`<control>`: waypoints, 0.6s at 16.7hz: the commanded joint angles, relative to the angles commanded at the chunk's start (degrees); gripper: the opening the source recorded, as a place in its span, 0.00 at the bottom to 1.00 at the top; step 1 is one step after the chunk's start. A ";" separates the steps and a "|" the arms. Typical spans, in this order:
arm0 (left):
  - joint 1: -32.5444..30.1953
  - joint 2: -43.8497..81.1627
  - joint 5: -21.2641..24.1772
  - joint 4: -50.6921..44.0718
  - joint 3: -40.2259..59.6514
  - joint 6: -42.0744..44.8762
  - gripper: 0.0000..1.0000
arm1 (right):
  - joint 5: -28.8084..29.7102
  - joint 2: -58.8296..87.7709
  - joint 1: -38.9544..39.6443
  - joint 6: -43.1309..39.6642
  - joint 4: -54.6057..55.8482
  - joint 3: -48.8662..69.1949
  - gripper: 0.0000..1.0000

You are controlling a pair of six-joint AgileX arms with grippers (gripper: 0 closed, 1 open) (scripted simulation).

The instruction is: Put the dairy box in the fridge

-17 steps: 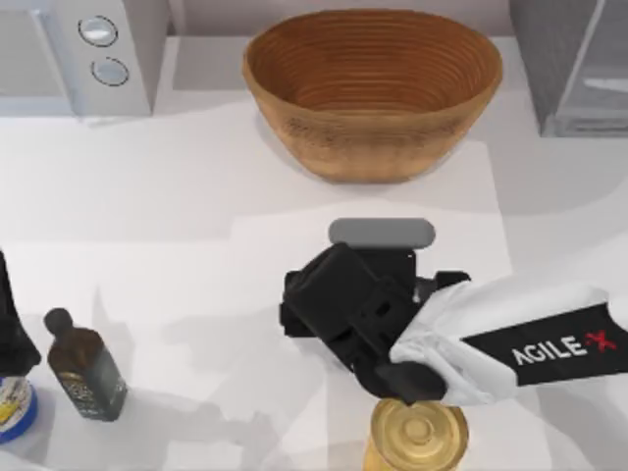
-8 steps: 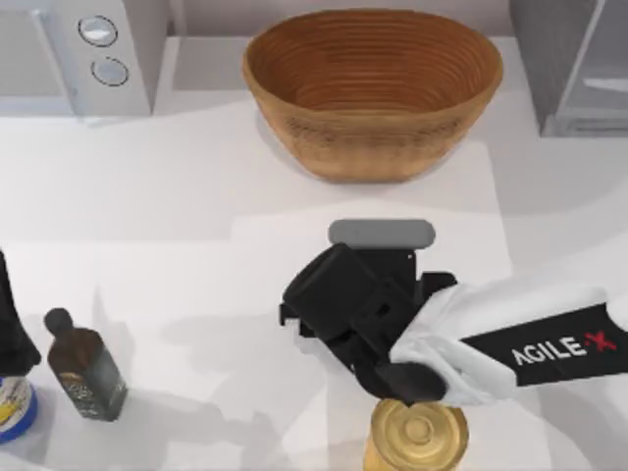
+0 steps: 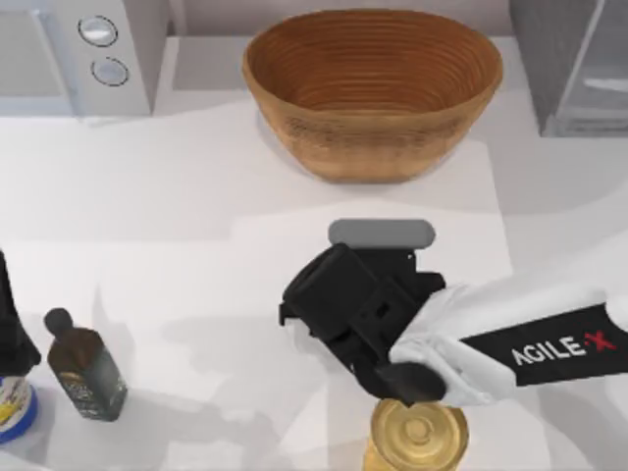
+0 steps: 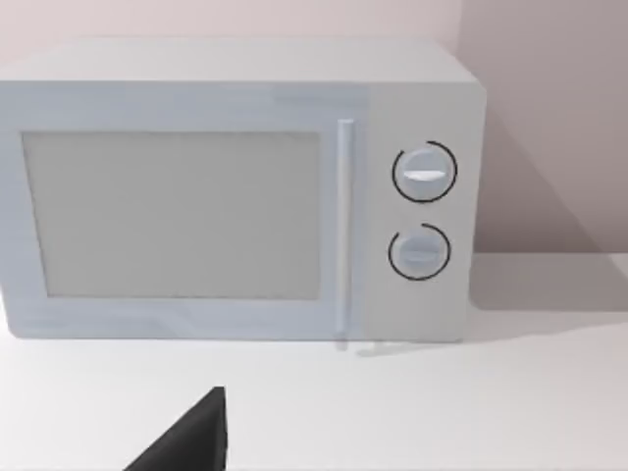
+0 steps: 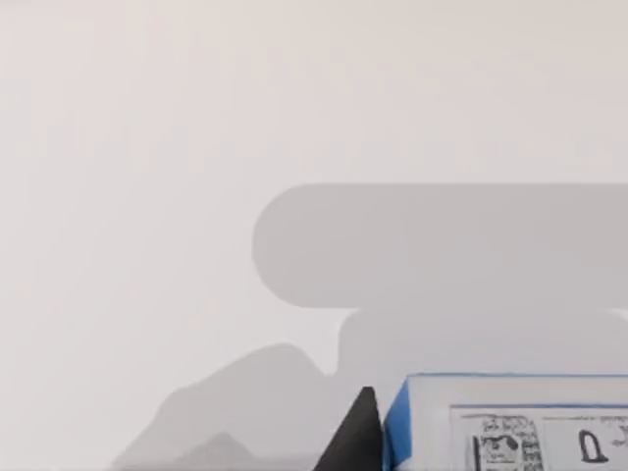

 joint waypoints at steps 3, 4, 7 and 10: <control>0.00 0.00 0.00 0.00 0.00 0.00 1.00 | 0.00 0.00 0.00 0.00 0.00 0.00 0.00; 0.00 0.00 0.00 0.00 0.00 0.00 1.00 | 0.00 0.00 0.00 0.00 0.00 0.00 0.00; 0.00 0.00 0.00 0.00 0.00 0.00 1.00 | 0.00 0.00 0.00 0.00 0.00 0.00 0.00; 0.00 0.00 0.00 0.00 0.00 0.00 1.00 | 0.00 -0.02 -0.11 -0.17 -0.65 0.22 0.00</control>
